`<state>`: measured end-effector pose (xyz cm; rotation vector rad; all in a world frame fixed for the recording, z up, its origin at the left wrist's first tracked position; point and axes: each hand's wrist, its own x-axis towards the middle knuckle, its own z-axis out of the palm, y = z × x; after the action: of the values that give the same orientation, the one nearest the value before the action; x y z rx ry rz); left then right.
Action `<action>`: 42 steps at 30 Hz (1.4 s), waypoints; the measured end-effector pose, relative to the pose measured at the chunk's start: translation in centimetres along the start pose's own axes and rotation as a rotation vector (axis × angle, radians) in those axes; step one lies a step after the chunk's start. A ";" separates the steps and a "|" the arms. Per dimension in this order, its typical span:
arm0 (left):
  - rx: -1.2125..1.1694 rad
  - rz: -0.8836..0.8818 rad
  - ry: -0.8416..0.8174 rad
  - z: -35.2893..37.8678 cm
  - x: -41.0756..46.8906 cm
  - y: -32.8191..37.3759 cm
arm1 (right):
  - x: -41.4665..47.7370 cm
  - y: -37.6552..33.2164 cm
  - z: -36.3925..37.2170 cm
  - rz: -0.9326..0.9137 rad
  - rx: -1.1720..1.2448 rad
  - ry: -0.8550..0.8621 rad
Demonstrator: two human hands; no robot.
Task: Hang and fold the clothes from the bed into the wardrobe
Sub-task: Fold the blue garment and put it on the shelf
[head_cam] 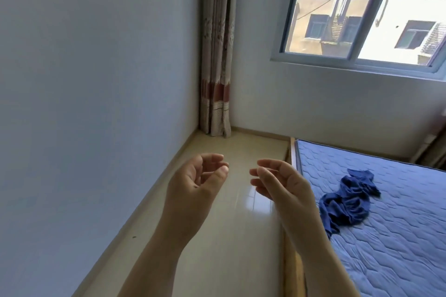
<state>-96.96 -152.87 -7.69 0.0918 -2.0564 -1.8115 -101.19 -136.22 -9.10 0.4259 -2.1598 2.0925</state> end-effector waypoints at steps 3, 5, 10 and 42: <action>-0.029 -0.025 -0.093 2.0 3.8 -1.4 | 2.5 1.0 -1.1 0.010 -0.022 0.090; -0.040 -0.024 -0.146 3.9 6.5 -2.2 | 4.4 1.8 -2.3 0.017 -0.022 0.156; -0.058 0.003 -0.256 9.7 13.1 -3.3 | 10.4 3.9 -6.3 0.008 -0.037 0.292; -0.272 -0.039 -0.827 42.3 57.3 -12.1 | 49.9 16.6 -24.2 0.097 -0.202 0.866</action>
<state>-166.27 -132.58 -8.61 -0.8250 -2.2522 -2.3916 -156.20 -118.34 -10.65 -0.5244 -1.8141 1.6037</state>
